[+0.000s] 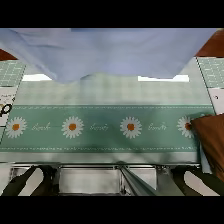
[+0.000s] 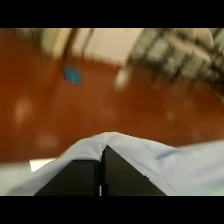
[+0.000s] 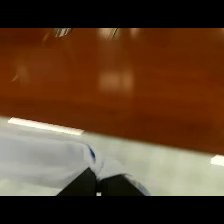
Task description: Fold the shirts.
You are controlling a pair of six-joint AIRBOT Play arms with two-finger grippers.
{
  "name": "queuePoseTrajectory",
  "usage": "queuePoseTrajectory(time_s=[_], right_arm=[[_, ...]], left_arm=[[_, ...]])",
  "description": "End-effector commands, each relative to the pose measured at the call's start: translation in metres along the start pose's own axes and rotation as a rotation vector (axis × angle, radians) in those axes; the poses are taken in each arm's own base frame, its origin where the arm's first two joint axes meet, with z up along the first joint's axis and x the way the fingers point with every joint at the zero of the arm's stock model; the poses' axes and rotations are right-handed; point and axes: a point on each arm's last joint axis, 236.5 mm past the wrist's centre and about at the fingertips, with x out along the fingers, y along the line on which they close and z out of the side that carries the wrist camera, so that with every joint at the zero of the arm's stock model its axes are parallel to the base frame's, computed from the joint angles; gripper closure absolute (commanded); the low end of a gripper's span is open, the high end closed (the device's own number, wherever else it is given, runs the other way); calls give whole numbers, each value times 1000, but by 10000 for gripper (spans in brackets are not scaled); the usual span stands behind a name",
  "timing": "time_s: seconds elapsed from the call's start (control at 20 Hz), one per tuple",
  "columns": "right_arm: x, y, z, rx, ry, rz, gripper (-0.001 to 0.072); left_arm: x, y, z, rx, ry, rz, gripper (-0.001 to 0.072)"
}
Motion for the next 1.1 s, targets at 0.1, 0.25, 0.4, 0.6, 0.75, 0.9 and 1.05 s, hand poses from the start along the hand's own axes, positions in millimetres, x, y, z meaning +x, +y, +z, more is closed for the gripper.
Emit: queuePoseTrajectory(time_s=[0.1, 0.25, 0.4, 0.6, 0.75, 0.9, 1.05], right_arm=[[-137, 34, 22, -117, -189, -198, 688], [-172, 45, 5, -130, -200, -239, 688], [-176, 30, -31, -90, -119, -304, 688], [-127, 9, -77, -13, 39, -269, 688], [-66, -9, -125, 72, 209, -196, 688], [8, -30, -161, 139, 315, -103, 688], [87, -60, -202, 197, 434, -72, 688]], left_arm=[[-119, -106, 73, 315, -328, 220, 685], [-168, -117, 62, 403, -358, 429, 685], [-186, -120, 37, 415, -276, 454, 685], [-165, -54, -11, 276, -36, 518, 686], [-112, 20, -76, 89, 208, 503, 686], [-50, 72, -147, -95, 392, 370, 686], [12, 128, -209, -196, 498, 326, 686]])
